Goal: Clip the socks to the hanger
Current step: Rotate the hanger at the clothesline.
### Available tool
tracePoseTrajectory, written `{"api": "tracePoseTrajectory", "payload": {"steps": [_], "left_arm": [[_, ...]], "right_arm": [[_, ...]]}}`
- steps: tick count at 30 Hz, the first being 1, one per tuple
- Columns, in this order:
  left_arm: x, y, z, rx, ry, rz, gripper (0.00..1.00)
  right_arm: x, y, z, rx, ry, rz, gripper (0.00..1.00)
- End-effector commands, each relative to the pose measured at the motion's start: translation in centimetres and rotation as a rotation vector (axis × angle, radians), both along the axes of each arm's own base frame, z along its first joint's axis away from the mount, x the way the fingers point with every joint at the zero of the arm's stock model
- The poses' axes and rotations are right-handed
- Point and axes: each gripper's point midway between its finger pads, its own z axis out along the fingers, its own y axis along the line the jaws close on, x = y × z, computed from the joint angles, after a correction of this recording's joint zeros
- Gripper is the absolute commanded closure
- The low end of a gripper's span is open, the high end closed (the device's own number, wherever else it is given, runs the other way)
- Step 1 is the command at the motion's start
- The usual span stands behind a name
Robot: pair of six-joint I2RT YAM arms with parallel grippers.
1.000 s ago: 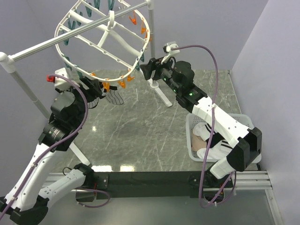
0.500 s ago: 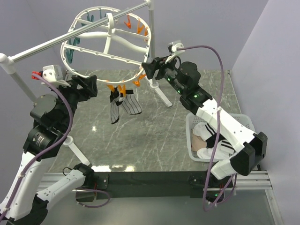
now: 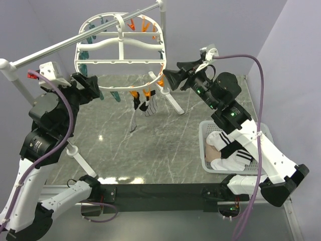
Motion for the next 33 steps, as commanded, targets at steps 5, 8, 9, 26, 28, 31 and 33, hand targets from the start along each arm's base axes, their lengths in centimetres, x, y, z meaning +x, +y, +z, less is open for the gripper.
{"api": "tracePoseTrajectory", "payload": {"steps": [5, 8, 9, 26, 28, 31, 33], "left_arm": [[1.0, 1.3, 0.8, -0.032, -0.003, 0.078, 0.14], [2.4, 0.5, 0.4, -0.05, 0.02, 0.034, 0.14], [3.2, 0.1, -0.3, -0.048, 0.043, 0.016, 0.14], [5.2, -2.1, 0.2, -0.203, -0.067, -0.213, 0.34], [5.2, -3.0, 0.1, -0.233, -0.069, -0.26, 0.37], [5.3, -3.4, -0.6, -0.277, -0.071, -0.28, 0.42], [4.8, -3.4, -1.0, -0.329, -0.083, -0.282, 0.45]], "right_arm": [[-4.0, 1.7, 0.1, -0.046, -0.04, 0.192, 0.27], [-4.4, 1.4, -0.3, -0.063, -0.044, 0.192, 0.27], [-4.8, 1.1, 0.1, -0.063, -0.065, 0.188, 0.27], [-4.9, 1.3, -1.2, -0.078, -0.055, 0.2, 0.27], [-4.9, 1.6, -1.1, -0.074, -0.055, 0.212, 0.27], [-4.9, 1.9, -1.1, -0.061, -0.046, 0.224, 0.27], [-4.7, 2.1, -1.1, -0.04, -0.027, 0.228, 0.27]]}}
